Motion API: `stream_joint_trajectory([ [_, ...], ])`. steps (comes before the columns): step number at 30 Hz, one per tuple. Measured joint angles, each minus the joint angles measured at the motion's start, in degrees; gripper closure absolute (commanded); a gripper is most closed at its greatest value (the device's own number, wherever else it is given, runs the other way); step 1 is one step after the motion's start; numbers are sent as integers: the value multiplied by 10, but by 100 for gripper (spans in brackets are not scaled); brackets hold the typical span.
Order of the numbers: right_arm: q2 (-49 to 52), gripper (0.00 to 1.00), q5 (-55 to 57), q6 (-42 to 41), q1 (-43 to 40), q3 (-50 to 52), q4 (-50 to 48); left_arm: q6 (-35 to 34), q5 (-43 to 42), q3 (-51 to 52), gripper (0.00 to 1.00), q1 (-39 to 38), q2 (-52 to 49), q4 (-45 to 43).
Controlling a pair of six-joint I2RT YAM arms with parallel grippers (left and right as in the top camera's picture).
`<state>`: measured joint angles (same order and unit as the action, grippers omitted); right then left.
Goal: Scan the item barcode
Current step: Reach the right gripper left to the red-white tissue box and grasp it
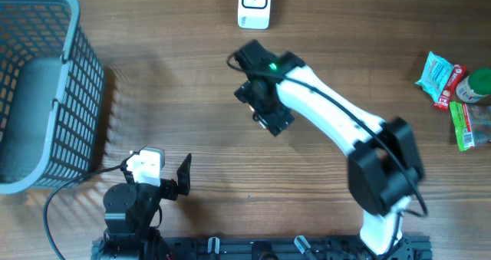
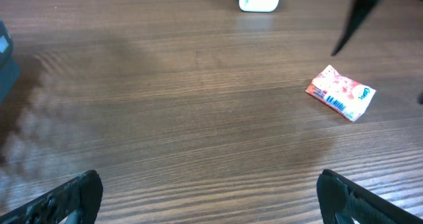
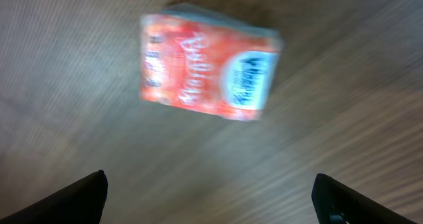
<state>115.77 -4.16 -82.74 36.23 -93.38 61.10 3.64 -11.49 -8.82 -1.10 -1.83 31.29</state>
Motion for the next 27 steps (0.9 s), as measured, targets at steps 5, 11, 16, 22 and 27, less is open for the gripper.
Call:
stream_joint_trajectory([
  [5, 88, 1, -9, -24, -22, -59, 63, 0, 0, 0, 0, 0, 0, 0],
  [11, 97, 0, -3, -24, -33, -59, 23, 0, 0, 0, 0, 0, 0, 0],
  [16, 99, 0, 3, -17, -38, -60, 30, 0, 0, 0, 0, 0, 0, 0],
  [22, 144, 0, 8, -3, -38, -64, -5, 0, 0, 0, 0, 0, 0, 0],
  [27, 144, 26, 24, 3, -38, -64, 12, 0, 0, 0, 0, 0, 0, 0],
])
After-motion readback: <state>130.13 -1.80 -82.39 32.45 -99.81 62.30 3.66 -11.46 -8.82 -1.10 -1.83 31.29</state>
